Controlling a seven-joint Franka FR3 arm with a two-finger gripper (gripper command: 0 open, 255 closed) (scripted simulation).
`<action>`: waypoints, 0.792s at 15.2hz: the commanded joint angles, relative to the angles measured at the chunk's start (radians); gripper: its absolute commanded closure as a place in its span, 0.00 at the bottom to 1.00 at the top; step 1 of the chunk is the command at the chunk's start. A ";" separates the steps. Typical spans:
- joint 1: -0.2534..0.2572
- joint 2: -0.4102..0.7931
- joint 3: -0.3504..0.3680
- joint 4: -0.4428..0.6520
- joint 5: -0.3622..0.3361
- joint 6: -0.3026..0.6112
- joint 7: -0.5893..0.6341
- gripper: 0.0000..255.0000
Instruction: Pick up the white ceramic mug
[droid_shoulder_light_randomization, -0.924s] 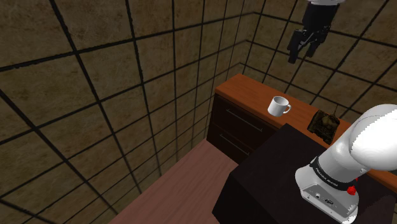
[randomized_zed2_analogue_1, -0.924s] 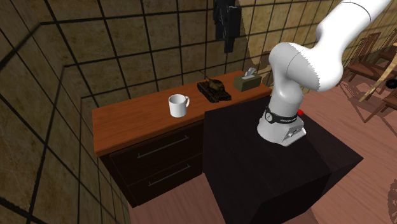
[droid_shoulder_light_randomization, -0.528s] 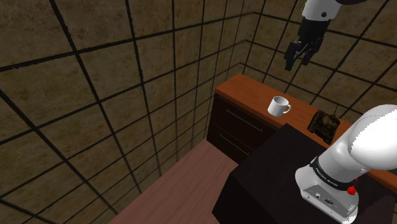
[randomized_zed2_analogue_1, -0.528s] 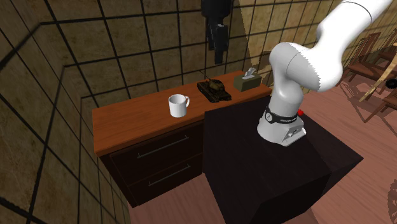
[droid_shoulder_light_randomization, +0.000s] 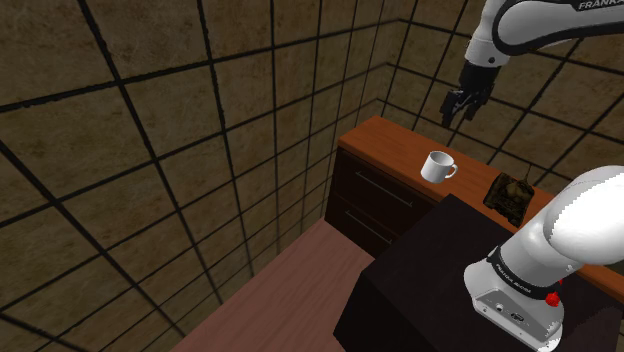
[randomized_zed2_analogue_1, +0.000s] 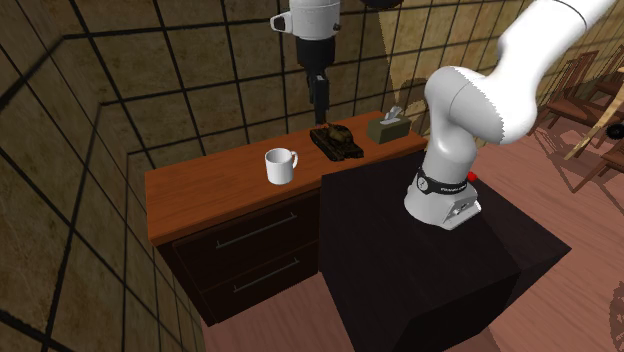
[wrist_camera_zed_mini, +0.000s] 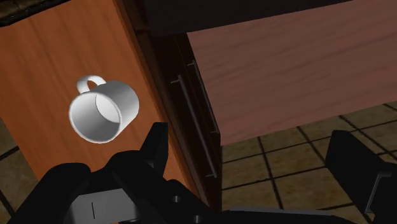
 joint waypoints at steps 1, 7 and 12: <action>-0.013 0.046 -0.037 -0.023 -0.017 0.078 -0.025 0.00; -0.039 0.218 -0.150 -0.049 -0.043 0.299 -0.106 0.00; -0.038 0.406 -0.245 -0.029 -0.008 0.481 -0.202 0.00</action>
